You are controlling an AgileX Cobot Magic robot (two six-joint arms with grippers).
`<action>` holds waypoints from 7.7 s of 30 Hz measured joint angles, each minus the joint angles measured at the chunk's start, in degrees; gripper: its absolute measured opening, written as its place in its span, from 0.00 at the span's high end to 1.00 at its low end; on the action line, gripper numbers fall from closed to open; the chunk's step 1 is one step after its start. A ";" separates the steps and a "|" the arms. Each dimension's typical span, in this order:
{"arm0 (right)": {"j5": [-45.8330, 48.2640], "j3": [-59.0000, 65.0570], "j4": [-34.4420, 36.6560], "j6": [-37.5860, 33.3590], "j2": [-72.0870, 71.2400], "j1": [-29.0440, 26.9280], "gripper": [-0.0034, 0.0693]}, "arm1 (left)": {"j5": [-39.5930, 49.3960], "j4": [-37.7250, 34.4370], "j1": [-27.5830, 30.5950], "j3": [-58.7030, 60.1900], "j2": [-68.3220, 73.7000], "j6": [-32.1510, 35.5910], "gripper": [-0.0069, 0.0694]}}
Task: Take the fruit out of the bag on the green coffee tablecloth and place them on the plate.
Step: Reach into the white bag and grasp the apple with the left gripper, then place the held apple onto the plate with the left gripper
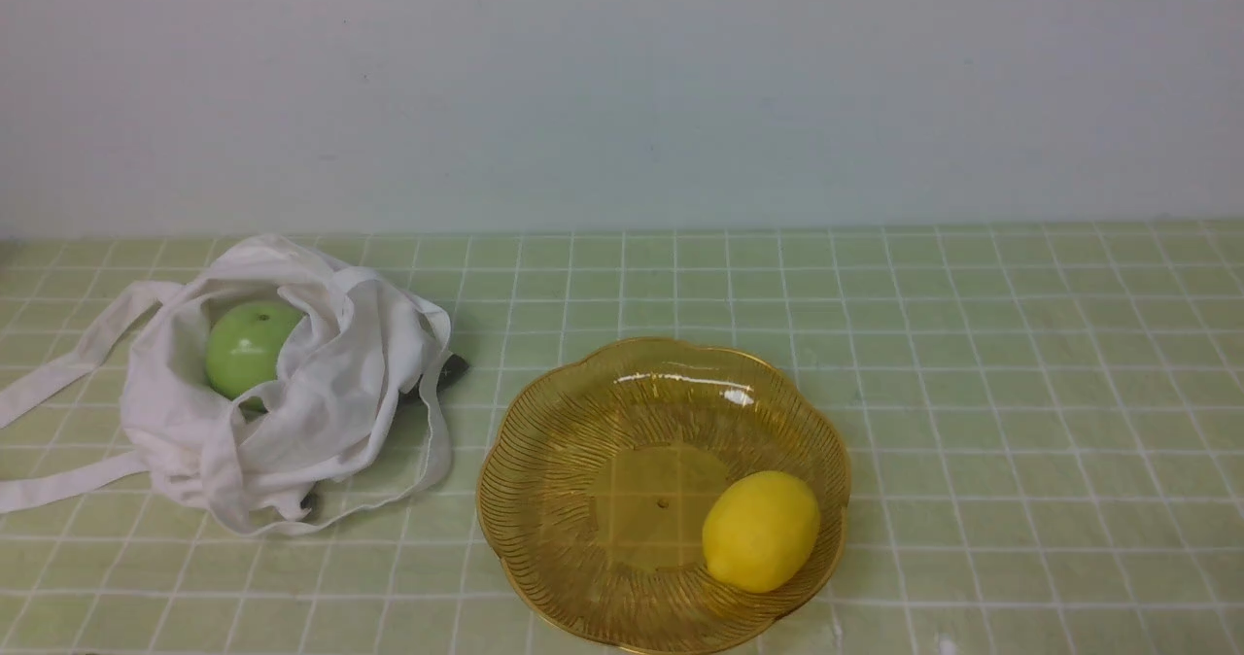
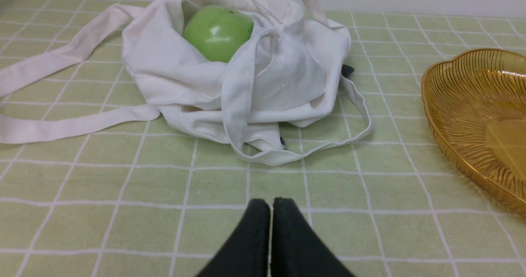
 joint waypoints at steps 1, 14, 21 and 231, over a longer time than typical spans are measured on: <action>0.00 0.00 0.00 0.00 0.00 0.00 0.97 | 0.00 0.00 0.00 0.00 0.00 0.00 0.92; 0.00 0.00 0.00 0.00 0.00 0.00 0.97 | 0.00 0.00 0.00 0.00 0.00 0.00 0.92; 0.00 0.00 0.00 0.00 0.00 0.00 0.97 | 0.00 0.00 0.00 0.00 0.00 0.00 0.92; 0.01 0.00 0.00 0.00 0.00 0.00 0.97 | 45.05 16.72 -0.10 -105.70 111.58 -18.51 0.11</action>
